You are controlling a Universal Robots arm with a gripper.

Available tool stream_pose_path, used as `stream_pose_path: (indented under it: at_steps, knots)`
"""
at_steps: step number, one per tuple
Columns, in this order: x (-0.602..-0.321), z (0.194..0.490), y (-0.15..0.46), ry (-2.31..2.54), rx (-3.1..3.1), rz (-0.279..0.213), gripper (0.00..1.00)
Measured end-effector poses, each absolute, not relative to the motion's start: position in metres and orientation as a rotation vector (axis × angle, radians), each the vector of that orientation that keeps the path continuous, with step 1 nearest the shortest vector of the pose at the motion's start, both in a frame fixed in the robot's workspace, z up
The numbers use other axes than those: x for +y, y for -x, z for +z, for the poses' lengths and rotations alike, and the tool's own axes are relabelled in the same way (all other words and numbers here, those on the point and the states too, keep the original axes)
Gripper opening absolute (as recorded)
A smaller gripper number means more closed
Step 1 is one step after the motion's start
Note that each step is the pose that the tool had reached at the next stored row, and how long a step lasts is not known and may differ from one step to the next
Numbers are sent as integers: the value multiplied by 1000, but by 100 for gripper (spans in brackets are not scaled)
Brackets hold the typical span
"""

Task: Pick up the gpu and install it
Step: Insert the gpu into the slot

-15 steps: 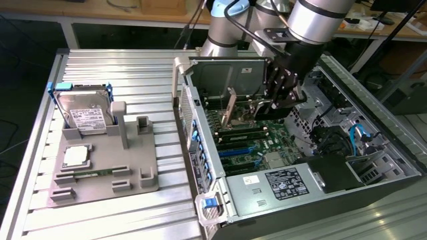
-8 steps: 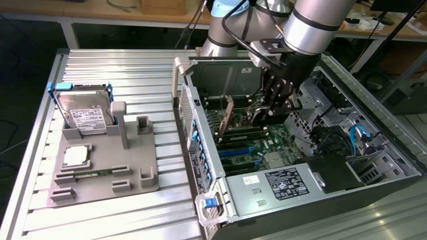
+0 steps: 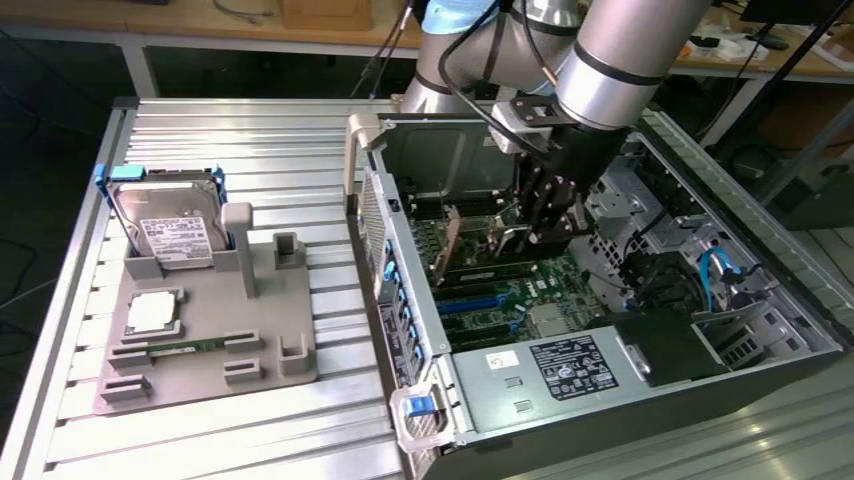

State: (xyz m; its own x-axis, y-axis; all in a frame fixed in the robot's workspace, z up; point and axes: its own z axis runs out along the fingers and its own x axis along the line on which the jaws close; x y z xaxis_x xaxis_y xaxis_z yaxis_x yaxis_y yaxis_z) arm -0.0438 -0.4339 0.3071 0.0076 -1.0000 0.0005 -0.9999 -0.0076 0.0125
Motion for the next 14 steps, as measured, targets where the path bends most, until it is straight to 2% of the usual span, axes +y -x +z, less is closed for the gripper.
stream_pose_path:
  at_steps: [14]
  knots:
    - [-437,279,61,-2224,-2207,-12,27]
